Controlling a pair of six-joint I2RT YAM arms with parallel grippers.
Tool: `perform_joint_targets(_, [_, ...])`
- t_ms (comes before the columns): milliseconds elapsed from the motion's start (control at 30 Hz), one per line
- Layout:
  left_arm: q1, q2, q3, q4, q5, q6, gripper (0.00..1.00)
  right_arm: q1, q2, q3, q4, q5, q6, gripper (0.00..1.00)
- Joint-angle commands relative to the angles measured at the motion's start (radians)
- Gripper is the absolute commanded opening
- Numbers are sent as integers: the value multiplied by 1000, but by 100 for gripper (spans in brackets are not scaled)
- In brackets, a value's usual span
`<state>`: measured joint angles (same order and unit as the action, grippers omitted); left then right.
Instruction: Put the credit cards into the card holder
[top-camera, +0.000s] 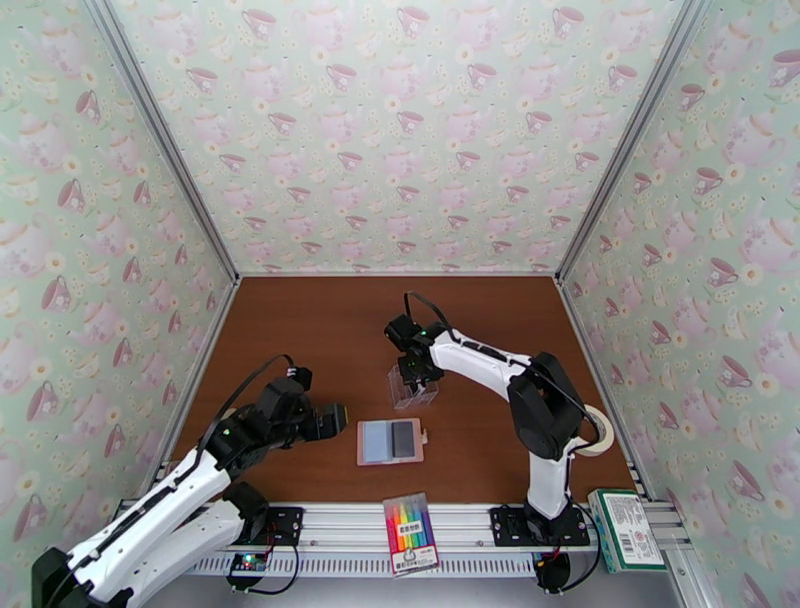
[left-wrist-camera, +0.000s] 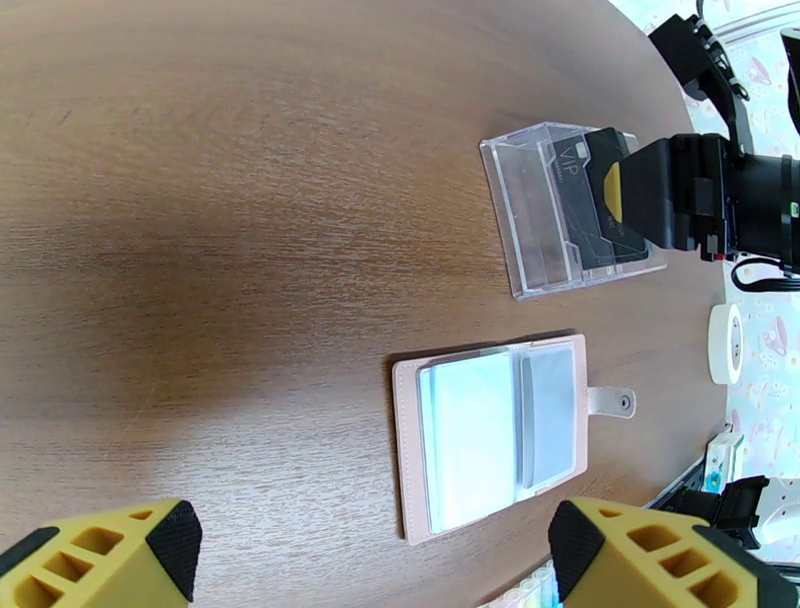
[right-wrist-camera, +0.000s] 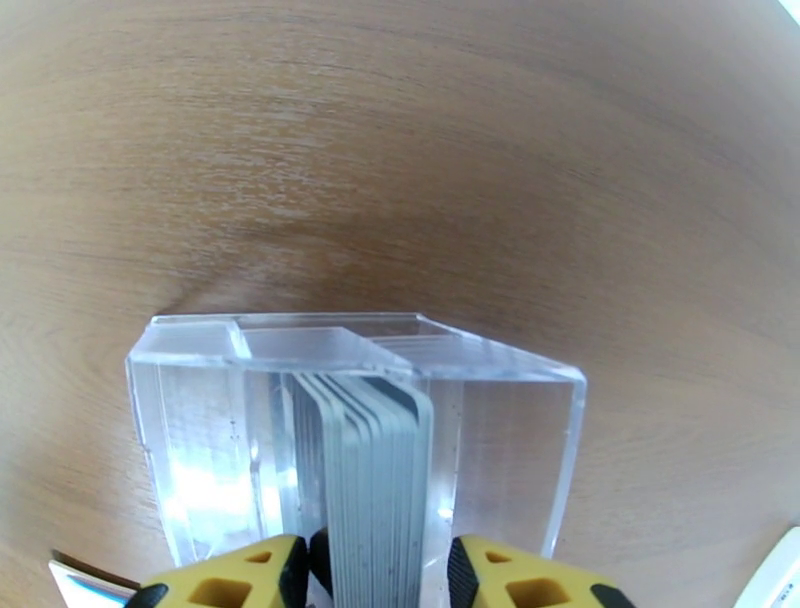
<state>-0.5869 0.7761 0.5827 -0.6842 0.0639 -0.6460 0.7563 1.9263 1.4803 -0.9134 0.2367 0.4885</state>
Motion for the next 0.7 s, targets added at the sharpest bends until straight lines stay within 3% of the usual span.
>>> perform_joint_targets(0, [-3,3,-6,16,14,8,99,11,22,41,-65,80,-4,44])
perform_joint_targets(367, [-2,11,-2,17,14,11,99,18,12,58,-96,122,1,42])
perform_joint_targets(667, [-3,15,-3,17,12,13,99,20,7,72,-119,150,2,35])
